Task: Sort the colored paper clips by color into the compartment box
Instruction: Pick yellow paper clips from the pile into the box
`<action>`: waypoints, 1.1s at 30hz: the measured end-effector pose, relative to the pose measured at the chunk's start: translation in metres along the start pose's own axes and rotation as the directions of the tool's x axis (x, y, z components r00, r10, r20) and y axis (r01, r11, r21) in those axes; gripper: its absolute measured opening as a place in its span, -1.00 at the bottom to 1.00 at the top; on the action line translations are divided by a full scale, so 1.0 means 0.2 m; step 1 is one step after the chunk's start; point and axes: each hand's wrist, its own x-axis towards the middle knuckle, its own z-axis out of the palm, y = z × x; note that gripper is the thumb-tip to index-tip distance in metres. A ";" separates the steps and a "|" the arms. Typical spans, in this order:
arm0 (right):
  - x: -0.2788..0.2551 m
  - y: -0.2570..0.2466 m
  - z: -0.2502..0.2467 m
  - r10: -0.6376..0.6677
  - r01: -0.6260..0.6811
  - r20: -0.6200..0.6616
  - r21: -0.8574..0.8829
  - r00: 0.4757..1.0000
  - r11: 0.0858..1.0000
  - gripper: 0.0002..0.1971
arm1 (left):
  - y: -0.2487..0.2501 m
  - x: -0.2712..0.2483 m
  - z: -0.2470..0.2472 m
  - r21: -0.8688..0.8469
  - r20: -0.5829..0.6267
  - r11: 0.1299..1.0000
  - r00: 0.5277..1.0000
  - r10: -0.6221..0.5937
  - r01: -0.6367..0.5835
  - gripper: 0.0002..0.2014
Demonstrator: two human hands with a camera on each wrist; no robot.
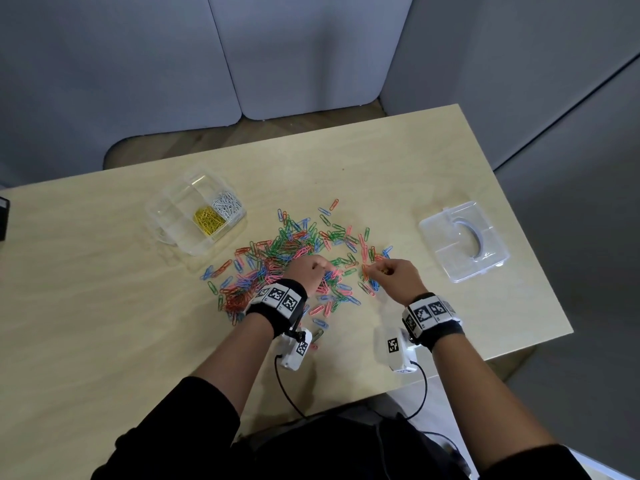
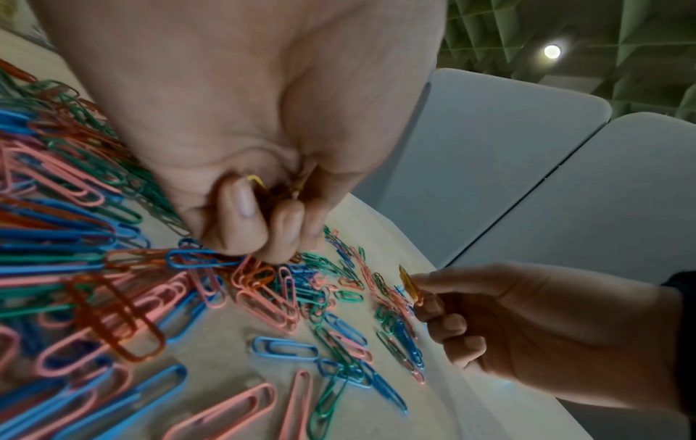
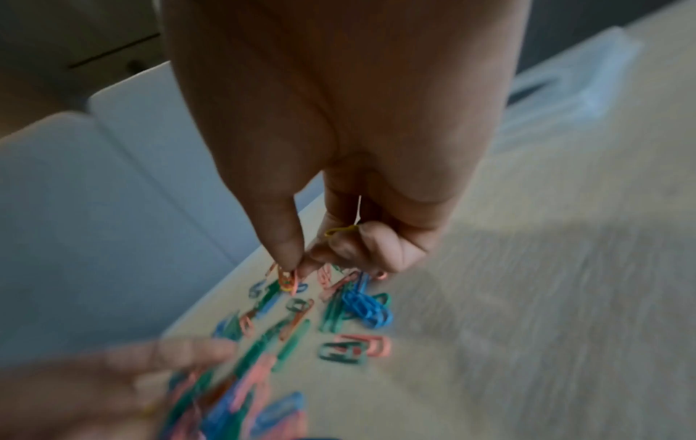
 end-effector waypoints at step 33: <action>0.03 -0.11 -0.06 -0.081 0.010 -0.204 -0.327 0.976 0.945 -0.81 | 0.01 0.12 0.03 0.361 0.061 0.880 0.949 0.309 -0.310 -0.81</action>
